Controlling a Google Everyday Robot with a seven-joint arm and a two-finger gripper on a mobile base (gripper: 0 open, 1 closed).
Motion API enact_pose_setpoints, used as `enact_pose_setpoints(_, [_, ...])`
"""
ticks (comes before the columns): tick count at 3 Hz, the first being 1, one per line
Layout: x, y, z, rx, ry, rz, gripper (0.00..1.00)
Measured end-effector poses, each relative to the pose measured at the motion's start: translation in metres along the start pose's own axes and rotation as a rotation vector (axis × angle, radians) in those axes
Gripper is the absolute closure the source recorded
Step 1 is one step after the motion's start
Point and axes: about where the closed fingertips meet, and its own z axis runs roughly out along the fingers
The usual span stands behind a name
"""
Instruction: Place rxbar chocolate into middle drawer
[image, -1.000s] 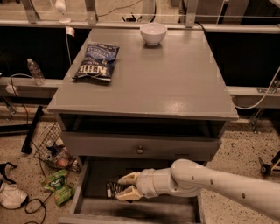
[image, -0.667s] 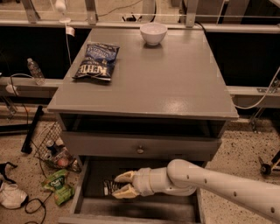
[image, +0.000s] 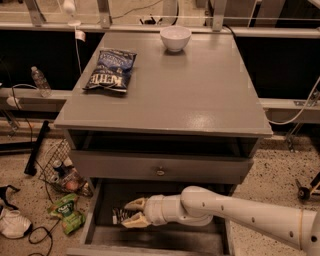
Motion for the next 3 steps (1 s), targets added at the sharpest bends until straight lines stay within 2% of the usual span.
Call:
enact_pose_setpoints(2, [0.011, 0.000, 0.026, 0.026, 0.025, 0.011, 1.00])
enact_pose_setpoints(3, [0.010, 0.001, 0.026, 0.024, 0.024, 0.010, 0.82])
